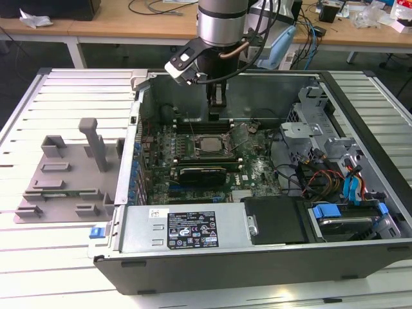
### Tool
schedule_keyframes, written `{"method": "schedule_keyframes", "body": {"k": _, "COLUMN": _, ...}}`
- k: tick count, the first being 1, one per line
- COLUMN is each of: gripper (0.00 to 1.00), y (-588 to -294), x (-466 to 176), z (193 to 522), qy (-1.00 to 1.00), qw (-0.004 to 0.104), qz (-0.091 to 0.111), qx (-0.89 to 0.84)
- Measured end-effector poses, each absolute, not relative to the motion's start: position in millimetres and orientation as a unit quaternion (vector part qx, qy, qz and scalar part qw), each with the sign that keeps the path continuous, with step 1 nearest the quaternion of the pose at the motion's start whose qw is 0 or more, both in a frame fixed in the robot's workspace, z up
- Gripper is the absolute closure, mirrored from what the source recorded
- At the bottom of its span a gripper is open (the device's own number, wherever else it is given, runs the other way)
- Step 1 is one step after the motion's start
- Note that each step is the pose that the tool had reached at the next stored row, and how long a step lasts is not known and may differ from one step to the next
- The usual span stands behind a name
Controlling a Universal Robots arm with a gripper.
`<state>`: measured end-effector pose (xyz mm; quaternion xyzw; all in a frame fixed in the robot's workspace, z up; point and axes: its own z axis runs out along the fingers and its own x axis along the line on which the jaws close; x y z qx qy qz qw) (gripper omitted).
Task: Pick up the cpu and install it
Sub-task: 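Close the cpu cover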
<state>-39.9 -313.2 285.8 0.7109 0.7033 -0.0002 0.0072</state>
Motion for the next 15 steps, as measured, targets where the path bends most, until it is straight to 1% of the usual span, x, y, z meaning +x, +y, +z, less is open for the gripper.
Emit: {"method": "schedule_keyframes", "body": {"k": 15, "gripper": 0.89, "y": -313.3, "x": -21.0, "z": 286.0, "qy": 0.703, "qw": 0.007, "qz": 0.000, "qx": 0.711}}
